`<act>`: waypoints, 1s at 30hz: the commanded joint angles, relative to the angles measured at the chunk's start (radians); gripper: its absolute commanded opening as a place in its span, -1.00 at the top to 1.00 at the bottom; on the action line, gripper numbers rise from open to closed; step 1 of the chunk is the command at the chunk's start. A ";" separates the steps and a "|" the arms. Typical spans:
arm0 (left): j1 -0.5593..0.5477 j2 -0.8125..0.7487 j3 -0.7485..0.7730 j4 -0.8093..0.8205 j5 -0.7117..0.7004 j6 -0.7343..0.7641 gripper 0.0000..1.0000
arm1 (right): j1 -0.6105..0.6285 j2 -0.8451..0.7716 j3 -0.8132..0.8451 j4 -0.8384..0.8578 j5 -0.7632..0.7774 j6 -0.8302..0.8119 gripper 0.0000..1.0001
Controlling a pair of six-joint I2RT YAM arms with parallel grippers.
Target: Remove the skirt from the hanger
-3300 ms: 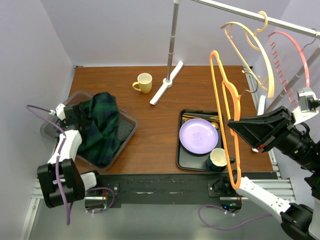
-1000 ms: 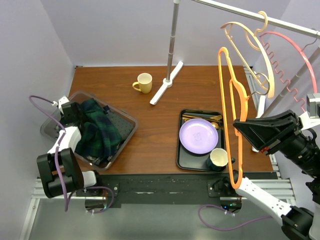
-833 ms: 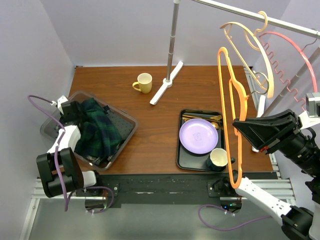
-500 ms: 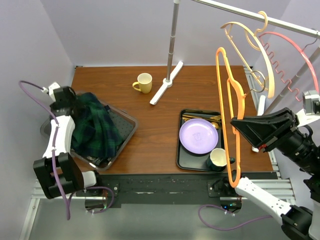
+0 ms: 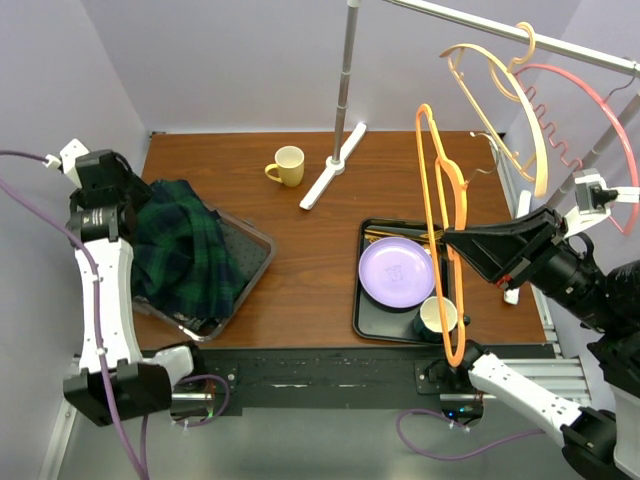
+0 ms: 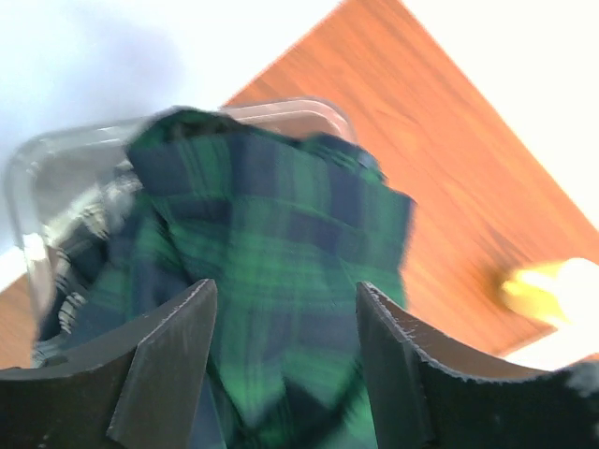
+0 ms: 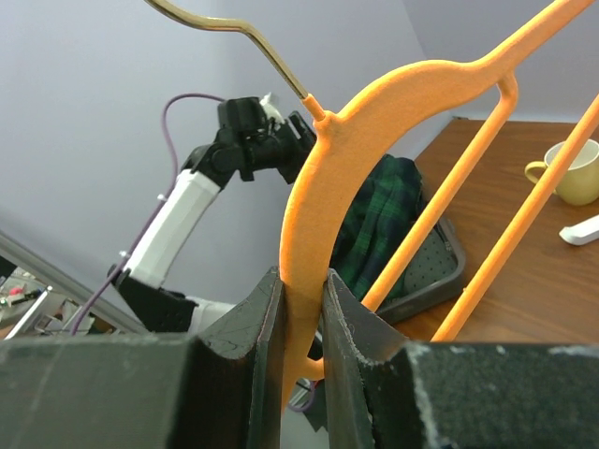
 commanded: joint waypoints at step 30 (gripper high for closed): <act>0.005 -0.148 -0.338 0.012 0.066 -0.320 -0.63 | -0.001 0.173 -0.060 0.099 0.103 0.042 1.00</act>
